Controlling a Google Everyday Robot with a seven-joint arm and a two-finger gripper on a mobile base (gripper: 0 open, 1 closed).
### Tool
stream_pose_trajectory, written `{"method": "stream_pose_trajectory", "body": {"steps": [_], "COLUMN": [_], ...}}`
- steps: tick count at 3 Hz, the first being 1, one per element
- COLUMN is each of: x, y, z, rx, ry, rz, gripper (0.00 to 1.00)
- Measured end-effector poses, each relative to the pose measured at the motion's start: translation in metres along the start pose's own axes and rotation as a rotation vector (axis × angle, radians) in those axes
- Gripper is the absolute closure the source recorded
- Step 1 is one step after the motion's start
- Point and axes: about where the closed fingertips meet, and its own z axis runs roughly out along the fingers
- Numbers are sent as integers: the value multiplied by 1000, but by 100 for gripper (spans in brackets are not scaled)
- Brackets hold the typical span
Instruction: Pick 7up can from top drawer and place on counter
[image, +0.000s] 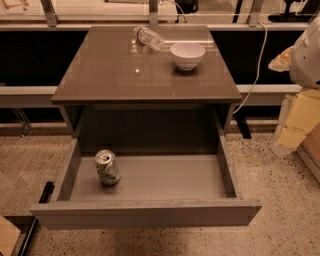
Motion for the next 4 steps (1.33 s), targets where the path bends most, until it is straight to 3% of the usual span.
{"method": "stream_pose_trajectory", "body": {"steps": [1, 2, 4], "x": [0, -6, -44], "y": [0, -5, -12], "z": [0, 5, 37], "rx": [0, 9, 31], "ry": [-1, -69, -237], "rz": [0, 37, 11], "gripper": [0, 0, 0]}}
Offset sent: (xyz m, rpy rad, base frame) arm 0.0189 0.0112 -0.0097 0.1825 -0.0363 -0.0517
